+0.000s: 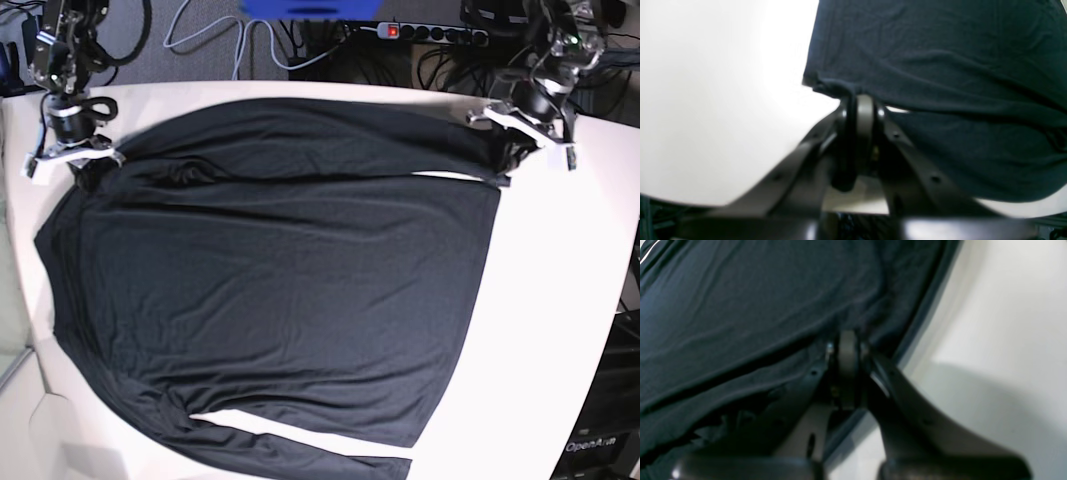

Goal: Fold the T-shirt properly
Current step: 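Hold the shirt edge with both grippers and adjust the grip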

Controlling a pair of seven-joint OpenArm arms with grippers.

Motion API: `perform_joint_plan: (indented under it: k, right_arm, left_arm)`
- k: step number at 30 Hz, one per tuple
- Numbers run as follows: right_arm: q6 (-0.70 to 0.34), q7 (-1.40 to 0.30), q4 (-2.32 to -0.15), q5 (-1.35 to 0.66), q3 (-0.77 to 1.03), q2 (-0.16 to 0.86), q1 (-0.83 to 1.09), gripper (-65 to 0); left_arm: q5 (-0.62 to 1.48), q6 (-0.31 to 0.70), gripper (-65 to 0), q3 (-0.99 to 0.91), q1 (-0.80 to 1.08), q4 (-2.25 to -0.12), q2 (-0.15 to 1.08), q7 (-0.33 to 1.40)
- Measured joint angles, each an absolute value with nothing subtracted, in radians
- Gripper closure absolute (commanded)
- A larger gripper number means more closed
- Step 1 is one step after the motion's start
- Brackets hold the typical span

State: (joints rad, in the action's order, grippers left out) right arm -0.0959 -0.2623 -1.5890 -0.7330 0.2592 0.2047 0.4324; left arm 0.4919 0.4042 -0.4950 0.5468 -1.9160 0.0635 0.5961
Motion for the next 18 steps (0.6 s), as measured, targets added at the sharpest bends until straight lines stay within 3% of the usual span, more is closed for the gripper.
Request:
perform_joint_plan:
  k: [14,18]
  right_arm:
    - [-0.094,-0.279,-1.586,-0.733,0.260,0.202,0.419,-2.5]
    - [-0.094,-0.287,-1.586,-0.733,0.297,0.192,0.421,-12.8]
  left_arm:
    - [0.491,0.404,-1.9,-0.495,0.532,-1.913,0.063,0.599]
    - [0.491,0.404,-1.9,-0.495,0.532,-1.913,0.063,0.599]
